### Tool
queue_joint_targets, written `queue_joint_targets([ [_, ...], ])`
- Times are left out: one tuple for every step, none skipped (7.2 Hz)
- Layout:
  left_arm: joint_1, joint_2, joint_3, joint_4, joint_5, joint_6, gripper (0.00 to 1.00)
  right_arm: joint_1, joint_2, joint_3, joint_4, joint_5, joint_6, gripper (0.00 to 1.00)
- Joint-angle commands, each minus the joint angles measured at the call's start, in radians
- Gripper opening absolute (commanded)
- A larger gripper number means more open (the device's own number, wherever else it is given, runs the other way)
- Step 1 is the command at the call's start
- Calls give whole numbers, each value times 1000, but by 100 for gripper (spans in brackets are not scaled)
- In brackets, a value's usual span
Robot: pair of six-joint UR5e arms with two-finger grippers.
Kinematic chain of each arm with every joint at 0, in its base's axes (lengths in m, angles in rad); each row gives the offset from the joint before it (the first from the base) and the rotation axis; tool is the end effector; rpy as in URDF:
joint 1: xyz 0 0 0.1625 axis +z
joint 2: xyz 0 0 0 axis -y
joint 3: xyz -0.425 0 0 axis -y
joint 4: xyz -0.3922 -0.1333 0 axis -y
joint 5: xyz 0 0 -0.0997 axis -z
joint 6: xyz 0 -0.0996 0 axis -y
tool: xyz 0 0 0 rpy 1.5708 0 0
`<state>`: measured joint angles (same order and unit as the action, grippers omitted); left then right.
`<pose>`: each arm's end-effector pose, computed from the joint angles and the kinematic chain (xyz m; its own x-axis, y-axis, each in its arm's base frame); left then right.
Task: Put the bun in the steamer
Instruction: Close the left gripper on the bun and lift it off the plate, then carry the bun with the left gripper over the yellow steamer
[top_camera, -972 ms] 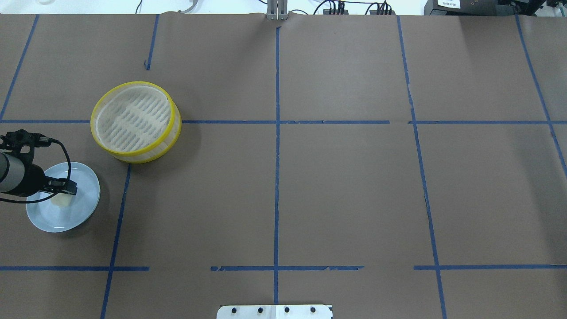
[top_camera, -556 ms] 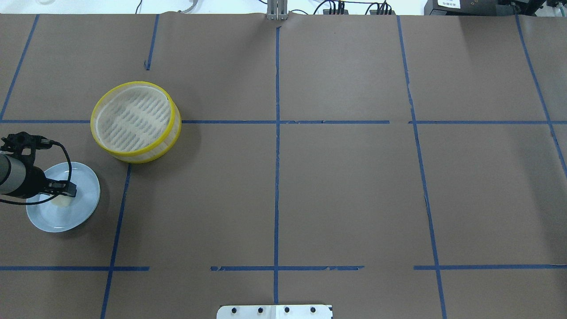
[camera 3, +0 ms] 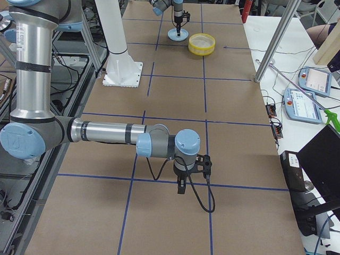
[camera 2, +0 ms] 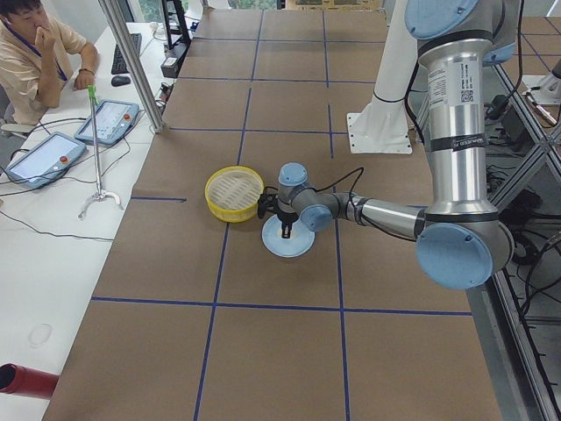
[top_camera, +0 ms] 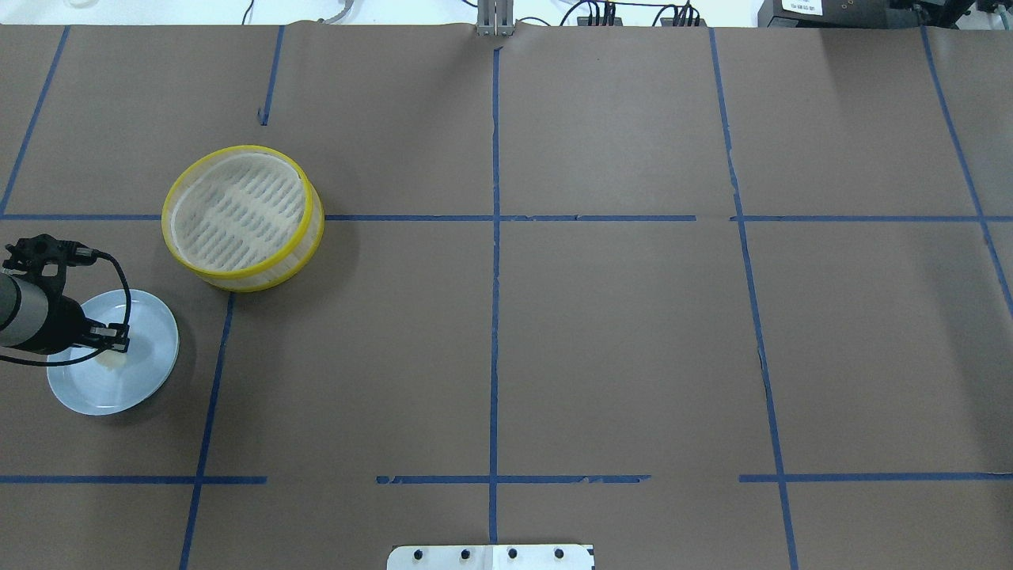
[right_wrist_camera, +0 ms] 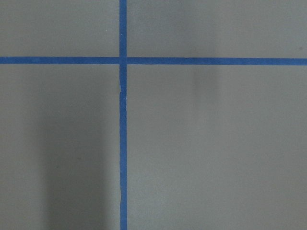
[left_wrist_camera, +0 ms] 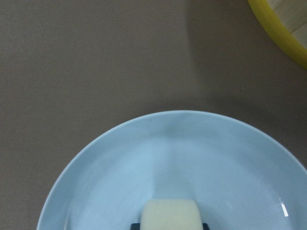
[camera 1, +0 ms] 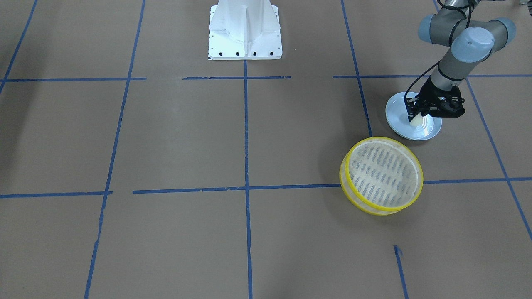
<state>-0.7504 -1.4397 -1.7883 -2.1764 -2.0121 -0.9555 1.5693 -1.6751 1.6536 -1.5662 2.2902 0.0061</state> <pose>0.2814 -0.3865 0.5557 0.7007 0.0602 -0.7109 0.0157 0.9949 0.0998 0.0670 -0.4464 0.6702 0.7522 0.0161 0.6587 -0.0031 0.9998 -0.0209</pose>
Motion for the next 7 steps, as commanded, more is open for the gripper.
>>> queue_joint_targets([
  [-36, -2, -115, 26, -104, -2, 11, 0, 0, 0, 0, 0, 0, 100],
  [-140, -19, -146, 30, -147, -2, 11, 0, 0, 0, 0, 0, 0, 100],
  [-202, -106, -140, 67, -192, -5, 12, 0, 0, 0, 0, 0, 0, 100],
  [-216, -237, -114, 192, -195, -9, 12, 0, 0, 0, 0, 0, 0, 100],
  [-236, -415, -21, 337, -188, -11, 14, 0, 0, 0, 0, 0, 0, 100],
  [-236, -500, 75, 369, -186, -12, 14, 0, 0, 0, 0, 0, 0, 100],
  [-233, -511, 114, 366, -148, -11, 17, 0, 0, 0, 0, 0, 0, 100],
])
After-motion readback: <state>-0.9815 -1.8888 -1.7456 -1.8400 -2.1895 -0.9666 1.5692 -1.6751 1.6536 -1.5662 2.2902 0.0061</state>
